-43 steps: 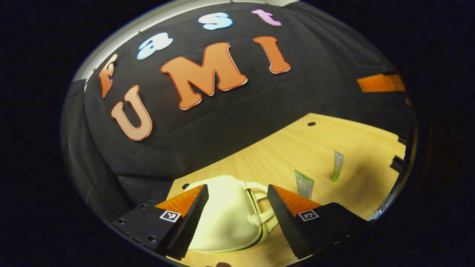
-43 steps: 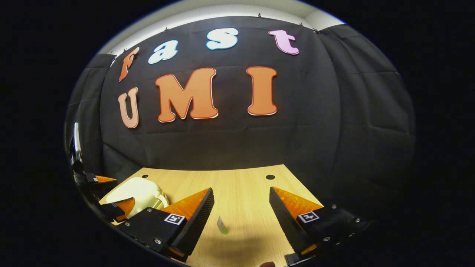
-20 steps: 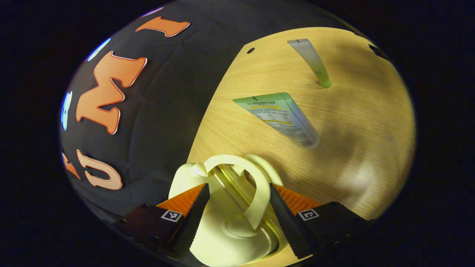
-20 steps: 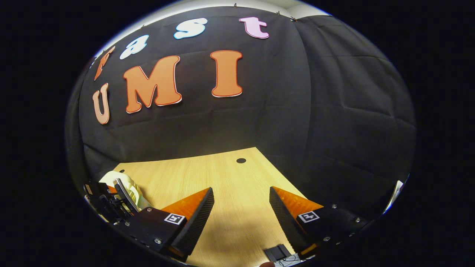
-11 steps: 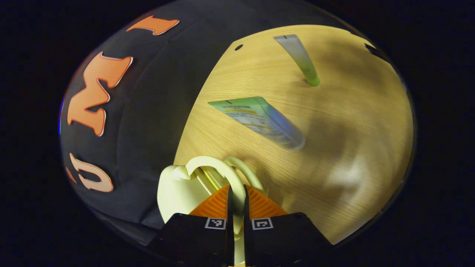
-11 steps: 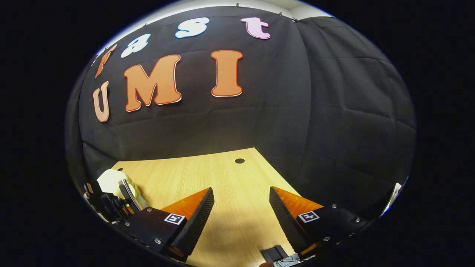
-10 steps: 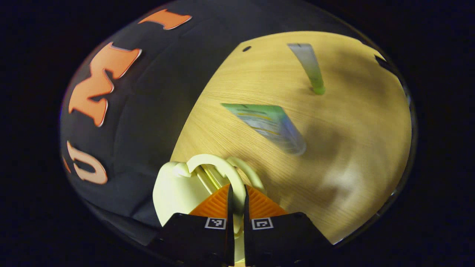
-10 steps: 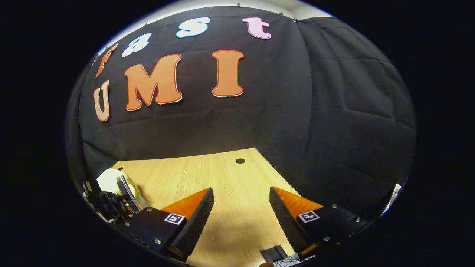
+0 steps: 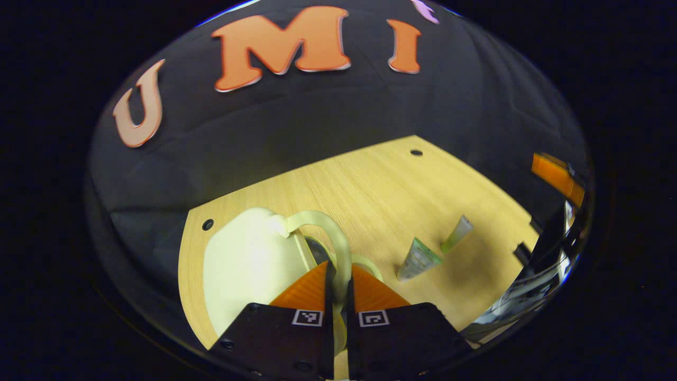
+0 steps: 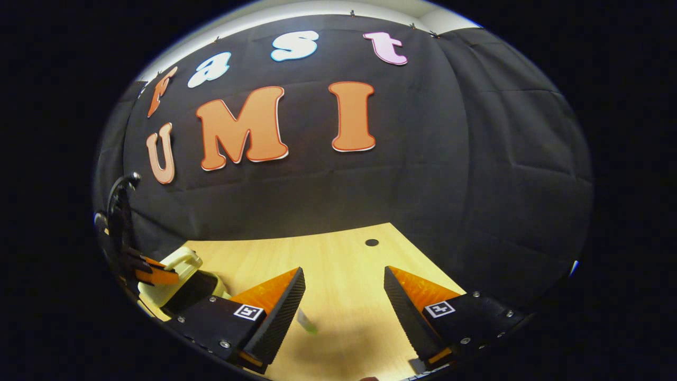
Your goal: First open the suitcase, pack the skin care products into it, and then close the suitcase.
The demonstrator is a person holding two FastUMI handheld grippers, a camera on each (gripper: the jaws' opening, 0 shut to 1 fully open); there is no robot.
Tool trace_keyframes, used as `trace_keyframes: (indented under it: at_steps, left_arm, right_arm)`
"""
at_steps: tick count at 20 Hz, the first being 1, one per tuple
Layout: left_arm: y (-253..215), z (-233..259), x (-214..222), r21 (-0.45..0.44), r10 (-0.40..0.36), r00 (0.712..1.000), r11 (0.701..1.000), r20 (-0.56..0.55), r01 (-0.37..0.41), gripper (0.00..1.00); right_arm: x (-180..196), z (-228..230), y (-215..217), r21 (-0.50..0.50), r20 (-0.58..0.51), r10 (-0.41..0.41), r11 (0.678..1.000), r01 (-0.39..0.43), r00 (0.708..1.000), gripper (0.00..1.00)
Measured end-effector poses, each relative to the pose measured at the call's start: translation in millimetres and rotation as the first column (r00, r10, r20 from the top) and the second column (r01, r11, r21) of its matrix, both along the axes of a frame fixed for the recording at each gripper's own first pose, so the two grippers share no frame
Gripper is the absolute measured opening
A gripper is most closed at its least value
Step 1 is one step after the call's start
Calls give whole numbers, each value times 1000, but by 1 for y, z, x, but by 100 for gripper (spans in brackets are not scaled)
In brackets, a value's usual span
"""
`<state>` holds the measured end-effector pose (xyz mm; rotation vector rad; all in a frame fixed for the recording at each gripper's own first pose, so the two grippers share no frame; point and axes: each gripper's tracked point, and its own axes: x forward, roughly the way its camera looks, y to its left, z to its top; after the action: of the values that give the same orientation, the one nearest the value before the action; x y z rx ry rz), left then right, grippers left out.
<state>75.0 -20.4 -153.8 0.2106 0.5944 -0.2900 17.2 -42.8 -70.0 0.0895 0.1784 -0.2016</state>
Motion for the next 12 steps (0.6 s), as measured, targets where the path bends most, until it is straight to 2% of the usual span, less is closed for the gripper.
trace_keyframes:
  at_steps: [4,9,12]
  left_arm:
    - [34,53,1,-227,66,998,972,15,-61,10]
    - [126,99,9,-295,134,988,950,75,-107,10]
    - [205,104,-5,-306,180,981,940,77,-149,10]
  right_arm:
    - [16,16,42,3,41,24,1000,-24,999,95]
    - [34,28,103,30,55,53,998,-55,997,95]
    - [39,36,138,30,69,66,997,-68,995,95]
